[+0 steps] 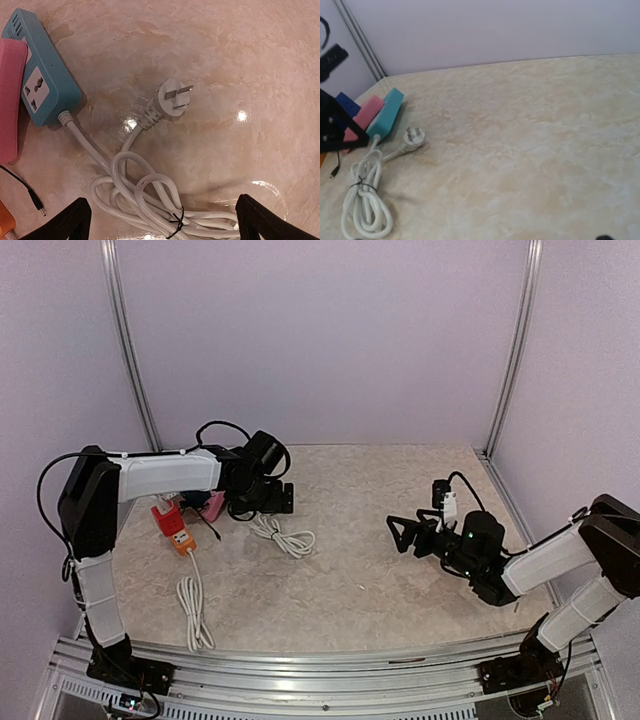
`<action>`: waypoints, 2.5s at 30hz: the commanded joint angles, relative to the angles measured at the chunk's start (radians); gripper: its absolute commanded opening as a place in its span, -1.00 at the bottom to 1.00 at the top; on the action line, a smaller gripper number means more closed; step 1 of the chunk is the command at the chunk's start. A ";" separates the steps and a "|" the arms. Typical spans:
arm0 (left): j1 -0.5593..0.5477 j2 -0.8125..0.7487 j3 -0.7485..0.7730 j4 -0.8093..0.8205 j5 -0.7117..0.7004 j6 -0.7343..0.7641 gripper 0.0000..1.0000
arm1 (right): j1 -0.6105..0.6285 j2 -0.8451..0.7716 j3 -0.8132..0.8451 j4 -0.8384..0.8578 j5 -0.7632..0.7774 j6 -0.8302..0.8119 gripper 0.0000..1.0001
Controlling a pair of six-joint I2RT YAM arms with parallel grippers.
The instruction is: Pull the plug off the socket
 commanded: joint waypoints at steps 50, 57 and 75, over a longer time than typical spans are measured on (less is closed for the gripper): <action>-0.185 0.119 0.021 0.005 0.199 0.014 -1.00 | 0.007 -0.078 0.000 -0.070 0.048 -0.019 0.99; -0.306 0.222 0.149 -0.003 0.256 0.034 -1.00 | 0.006 -0.255 -0.015 -0.224 0.182 -0.071 0.99; -0.434 0.391 0.439 0.018 0.385 0.074 -0.92 | -0.100 -0.433 -0.028 -0.366 0.175 -0.064 0.99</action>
